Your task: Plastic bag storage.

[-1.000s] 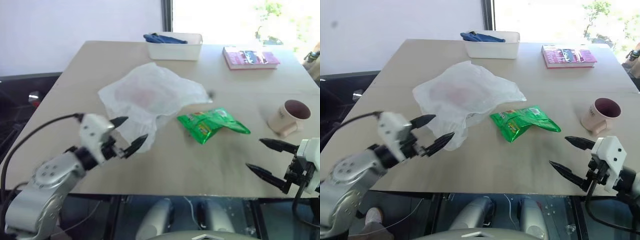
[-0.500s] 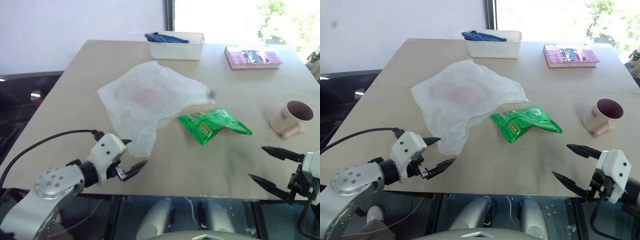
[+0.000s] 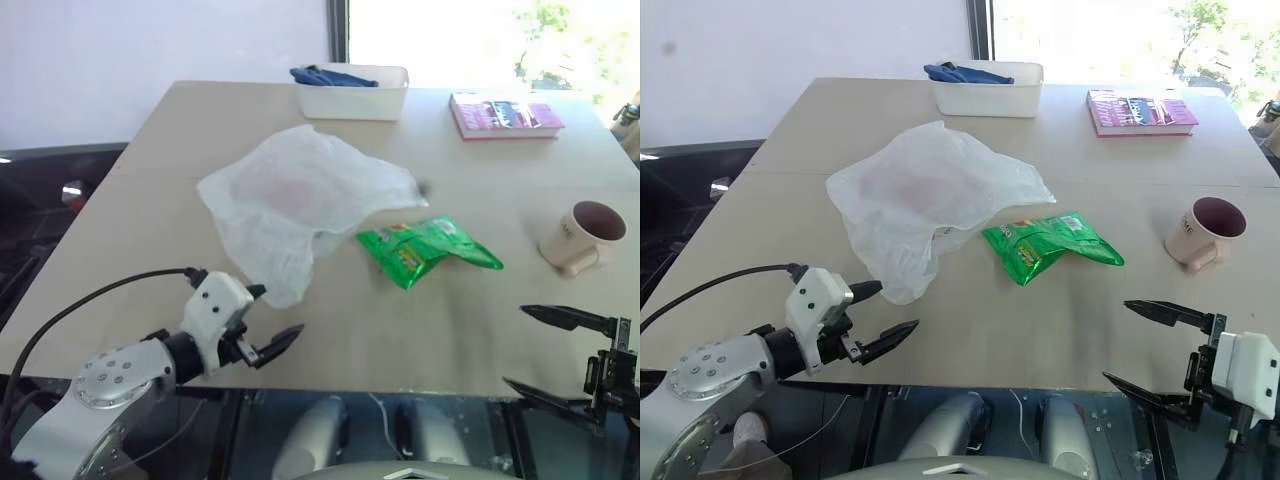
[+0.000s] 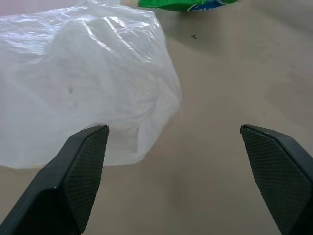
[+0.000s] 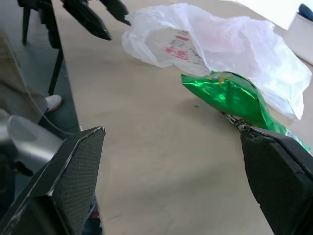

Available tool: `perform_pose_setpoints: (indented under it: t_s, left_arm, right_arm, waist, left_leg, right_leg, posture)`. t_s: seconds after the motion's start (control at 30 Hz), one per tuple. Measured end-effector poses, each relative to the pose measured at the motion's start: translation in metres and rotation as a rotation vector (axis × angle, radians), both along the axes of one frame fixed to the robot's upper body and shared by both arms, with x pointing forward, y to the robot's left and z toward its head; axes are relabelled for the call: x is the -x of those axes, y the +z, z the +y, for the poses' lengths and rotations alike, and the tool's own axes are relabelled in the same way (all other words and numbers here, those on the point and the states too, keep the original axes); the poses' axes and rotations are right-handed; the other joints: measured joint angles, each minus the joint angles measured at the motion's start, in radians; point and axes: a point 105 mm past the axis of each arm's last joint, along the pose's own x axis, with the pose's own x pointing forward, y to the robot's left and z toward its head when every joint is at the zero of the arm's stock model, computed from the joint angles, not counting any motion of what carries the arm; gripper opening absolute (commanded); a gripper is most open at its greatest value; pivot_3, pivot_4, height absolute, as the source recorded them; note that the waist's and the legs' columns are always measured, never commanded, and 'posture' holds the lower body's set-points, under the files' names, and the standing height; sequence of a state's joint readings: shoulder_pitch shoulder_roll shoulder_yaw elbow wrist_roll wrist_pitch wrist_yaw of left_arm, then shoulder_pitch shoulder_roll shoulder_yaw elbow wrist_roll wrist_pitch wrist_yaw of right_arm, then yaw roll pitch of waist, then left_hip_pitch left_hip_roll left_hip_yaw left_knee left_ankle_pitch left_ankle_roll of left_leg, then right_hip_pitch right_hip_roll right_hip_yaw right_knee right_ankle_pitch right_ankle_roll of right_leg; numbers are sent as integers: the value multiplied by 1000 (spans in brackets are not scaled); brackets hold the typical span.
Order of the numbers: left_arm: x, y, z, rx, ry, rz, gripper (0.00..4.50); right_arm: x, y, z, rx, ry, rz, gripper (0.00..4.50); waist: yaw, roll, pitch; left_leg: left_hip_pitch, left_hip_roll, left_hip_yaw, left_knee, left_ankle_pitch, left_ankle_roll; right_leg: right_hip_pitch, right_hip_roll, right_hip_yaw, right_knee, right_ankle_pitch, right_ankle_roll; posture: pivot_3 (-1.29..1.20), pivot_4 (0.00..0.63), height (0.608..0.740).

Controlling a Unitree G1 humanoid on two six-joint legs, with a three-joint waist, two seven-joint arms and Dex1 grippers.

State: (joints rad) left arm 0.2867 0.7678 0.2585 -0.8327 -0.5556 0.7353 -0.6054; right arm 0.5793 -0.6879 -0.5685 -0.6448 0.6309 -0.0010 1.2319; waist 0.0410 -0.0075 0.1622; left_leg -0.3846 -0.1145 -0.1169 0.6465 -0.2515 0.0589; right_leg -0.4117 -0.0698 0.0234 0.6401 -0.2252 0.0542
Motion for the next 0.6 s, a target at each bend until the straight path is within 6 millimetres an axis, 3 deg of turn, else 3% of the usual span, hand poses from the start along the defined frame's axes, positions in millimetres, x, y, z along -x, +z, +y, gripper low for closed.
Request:
perform_pose_setpoints:
  t_s: [0.47, 0.6]
  left_arm:
    - [-29, -7, -2, 44, 14, 41, 4467]
    - [-31, -9, -3, 45, 10, 53, 4467]
  right_arm:
    - [15, -5, -33, 63, -47, -7, 4500]
    - [14, -2, -34, 38, -50, -18, 4500]
  waist:
    - [-1, 1, 0]
    - [-1, 1, 0]
  left_leg:
    - [0, 0, 0, 0, 0, 0]
    - [0, 0, 0, 0, 0, 0]
  right_leg:
    - [0, 0, 1, 0, 0, 0]
    - [0, 0, 1, 0, 0, 0]
  posture:
    - [0, 150, 740]
    - [0, 150, 740]
